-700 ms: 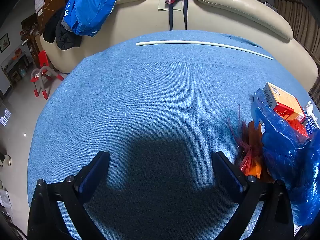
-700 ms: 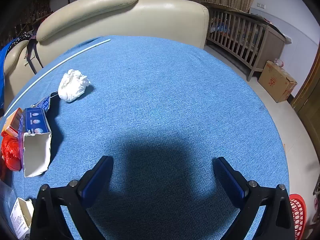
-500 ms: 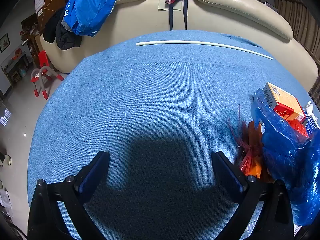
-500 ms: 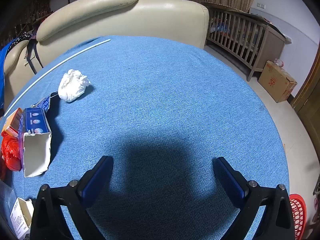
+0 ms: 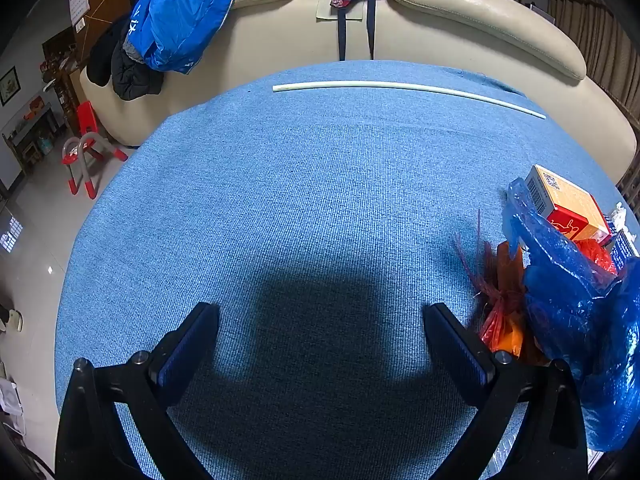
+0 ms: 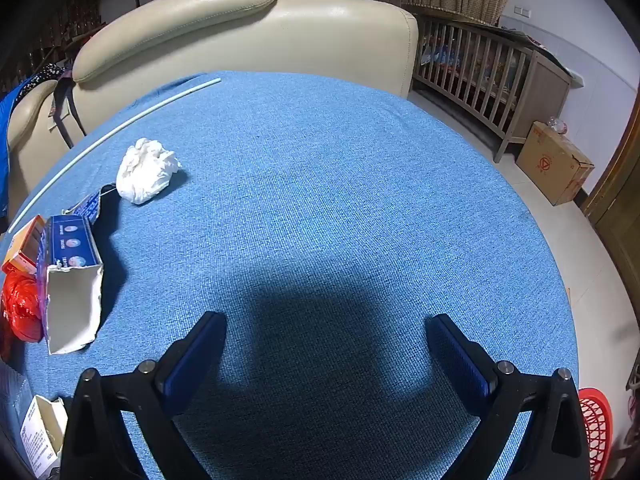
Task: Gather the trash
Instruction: 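Move both tools toward the pile of trash on the table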
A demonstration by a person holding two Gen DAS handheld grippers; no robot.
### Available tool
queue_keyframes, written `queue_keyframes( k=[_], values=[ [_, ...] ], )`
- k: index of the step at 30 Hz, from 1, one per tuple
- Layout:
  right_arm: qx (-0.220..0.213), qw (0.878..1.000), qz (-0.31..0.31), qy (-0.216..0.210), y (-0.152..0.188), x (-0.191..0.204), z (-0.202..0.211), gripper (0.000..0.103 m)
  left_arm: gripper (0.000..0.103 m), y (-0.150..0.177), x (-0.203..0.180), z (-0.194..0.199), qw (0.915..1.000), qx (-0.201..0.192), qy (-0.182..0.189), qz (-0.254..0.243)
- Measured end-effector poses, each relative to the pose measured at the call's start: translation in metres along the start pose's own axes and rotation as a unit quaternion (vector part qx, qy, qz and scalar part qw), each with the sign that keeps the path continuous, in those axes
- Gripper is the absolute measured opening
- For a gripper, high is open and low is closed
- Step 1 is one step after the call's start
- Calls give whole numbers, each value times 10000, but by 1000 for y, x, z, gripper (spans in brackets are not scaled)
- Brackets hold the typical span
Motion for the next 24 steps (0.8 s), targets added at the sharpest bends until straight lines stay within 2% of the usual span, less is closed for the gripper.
queue_keyframes(
  k=[6, 10, 12, 15, 24],
  values=[
    [10, 10000, 40, -14, -1, 2, 0, 103, 103, 0, 0, 0, 10000, -1, 3, 1],
    [266, 9996, 86, -60, 3, -1, 5, 103, 103, 1, 0, 1, 10000, 30, 71, -62],
    [199, 9997, 121, -87, 8, -8, 14, 103, 103, 0, 3, 1, 9999, 65, 67, -38],
    [17, 9999, 119, -81, 14, -16, 37, 103, 103, 4, 5, 15, 9999, -10, 100, 9],
    [-89, 9971, -218, -721, 46, -24, 103, 103, 103, 26, -10, 77, 9985, -395, 355, -117]
  ],
)
Point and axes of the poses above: each gripper's, at about its wrist camera, not at the fingertips, and z roughly against the way its jaws point, x to its left, y to its underside, the point moved 5 cm from there along -z, roughly the way its jaws point, and after that the axes turned 9 degrees about y, right-handed, at the moved point
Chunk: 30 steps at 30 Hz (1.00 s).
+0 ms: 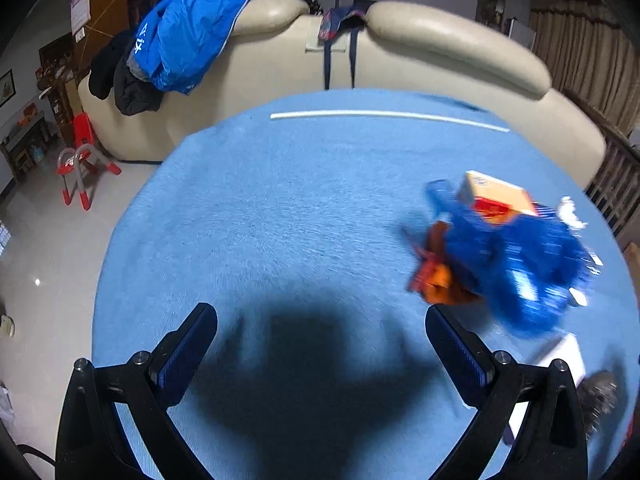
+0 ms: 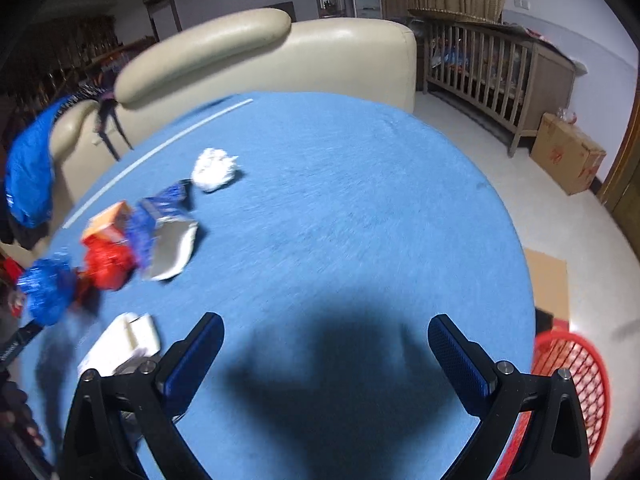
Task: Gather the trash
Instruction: 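Move both tools toward the pile of trash on the table, then close the right gripper on the black plastic bag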
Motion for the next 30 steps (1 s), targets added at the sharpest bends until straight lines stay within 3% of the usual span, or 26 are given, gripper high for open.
queue_keyframes(
  k=[15, 30],
  values=[
    [-586, 9961, 140, -648, 69, 16, 104, 103, 103, 41, -42, 86, 9985, -223, 435, -235],
    [-587, 9939, 287, -894, 82, 30, 111, 103, 103, 50, -47, 101, 9977, -301, 375, -487]
  ],
)
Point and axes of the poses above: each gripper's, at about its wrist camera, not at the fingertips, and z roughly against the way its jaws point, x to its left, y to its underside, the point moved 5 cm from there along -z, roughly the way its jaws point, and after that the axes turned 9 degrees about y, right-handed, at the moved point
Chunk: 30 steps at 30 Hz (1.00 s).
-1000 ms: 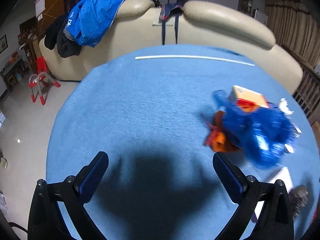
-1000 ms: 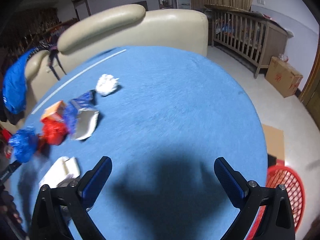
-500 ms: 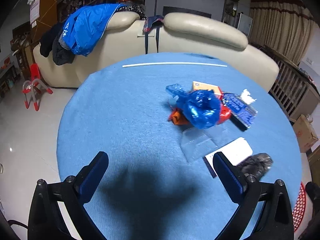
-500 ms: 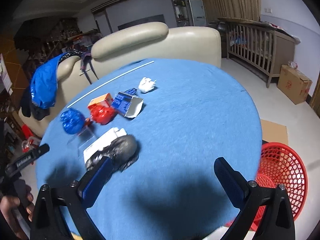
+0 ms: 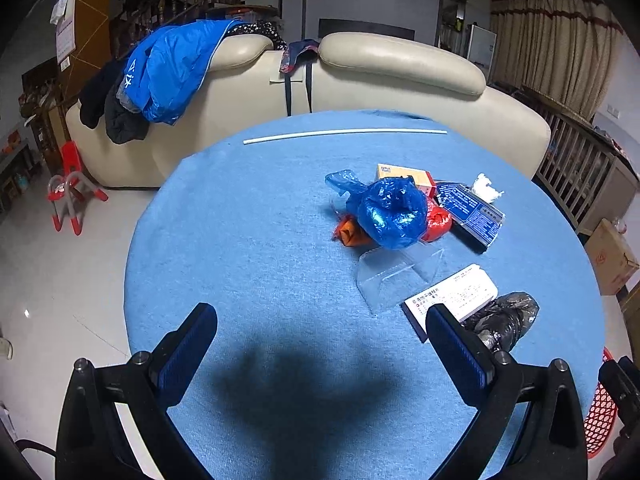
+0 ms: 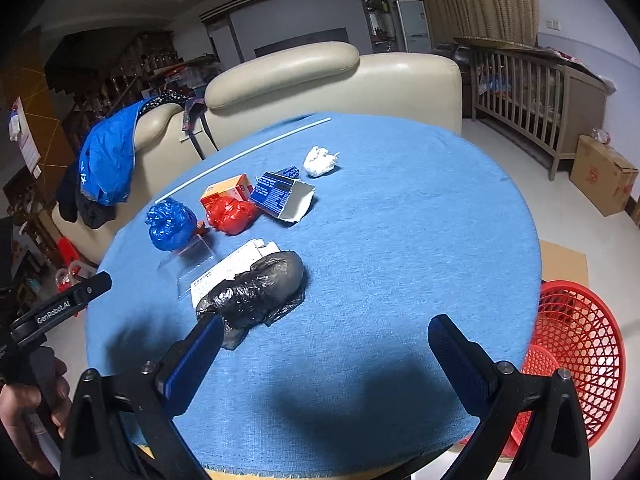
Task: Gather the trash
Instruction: 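Close the right gripper on the black plastic bag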
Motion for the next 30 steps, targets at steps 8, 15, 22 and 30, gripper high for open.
queue_keyframes(
  k=[8, 15, 22, 30],
  values=[
    [53, 10000, -32, -39, 1, 1, -1, 103, 103, -1, -4, 1, 10000, -14, 18, -52],
    [64, 10000, 6, -58, 2, 5, -2, 103, 103, -1, -4, 2, 10000, -24, 21, -56],
    [73, 9999, 39, -87, 3, 9, -2, 103, 103, 0, -5, 3, 10000, -35, 44, -42],
    [293, 9990, 248, -224, 11, 25, -13, 103, 103, 4, 5, 4, 9999, -104, 25, 99]
  ],
)
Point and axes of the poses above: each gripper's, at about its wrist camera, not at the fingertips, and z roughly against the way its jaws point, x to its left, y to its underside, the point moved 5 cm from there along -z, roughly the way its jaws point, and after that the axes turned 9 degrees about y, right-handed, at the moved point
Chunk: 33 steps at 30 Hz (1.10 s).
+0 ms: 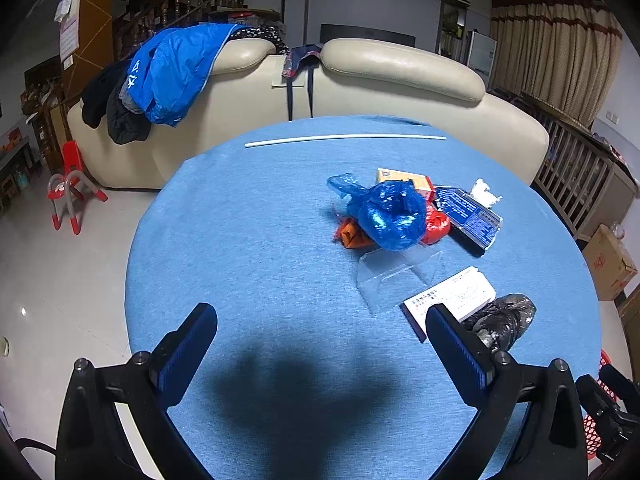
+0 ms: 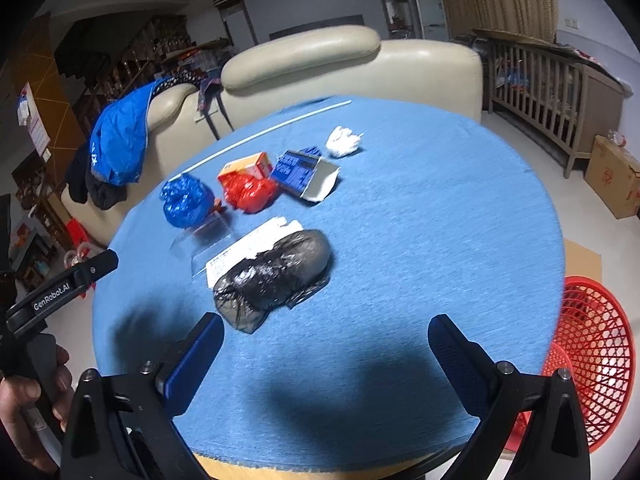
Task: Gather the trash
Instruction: 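Close the right gripper on the black plastic bag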
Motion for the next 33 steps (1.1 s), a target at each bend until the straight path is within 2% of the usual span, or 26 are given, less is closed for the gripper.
queue_keyframes(
  k=[6, 9, 19, 21, 22, 23, 28, 30, 32, 33],
  values=[
    [218, 9990, 375, -69, -4, 33, -26, 103, 103, 4, 12, -3, 9999, -4, -19, 106],
    [391, 9986, 331, -153, -6, 48, -40, 103, 103, 5, 20, -4, 9999, -12, -58, 149],
    [481, 9976, 188, 469, -13, 77, -78, 103, 103, 10, 43, -7, 9992, 38, -101, 386],
    [559, 9974, 115, 443, -11, 71, -85, 89, 103, 11, 43, -8, 9993, 57, -96, 369],
    [732, 9968, 52, 319, -7, 66, -90, 60, 103, 11, 42, -9, 9993, 61, -89, 362],
    [927, 9952, 9, 307, -4, 59, -94, 46, 103, 12, 41, -9, 9993, 61, -85, 357],
    [989, 9949, -44, 194, -1, 28, -87, 47, 103, 13, 29, -12, 9996, 103, -34, 242],
    [1000, 9948, -52, 201, -2, 20, -83, 55, 103, 13, 22, -14, 9998, 126, 22, 178],
    [963, 9952, -58, 140, -3, 14, -80, 71, 103, 14, 14, -14, 9998, 137, 62, 92],
    [906, 9957, -49, 197, -5, 11, -78, 73, 103, 14, 10, -15, 9999, 143, 90, 34]
  ],
)
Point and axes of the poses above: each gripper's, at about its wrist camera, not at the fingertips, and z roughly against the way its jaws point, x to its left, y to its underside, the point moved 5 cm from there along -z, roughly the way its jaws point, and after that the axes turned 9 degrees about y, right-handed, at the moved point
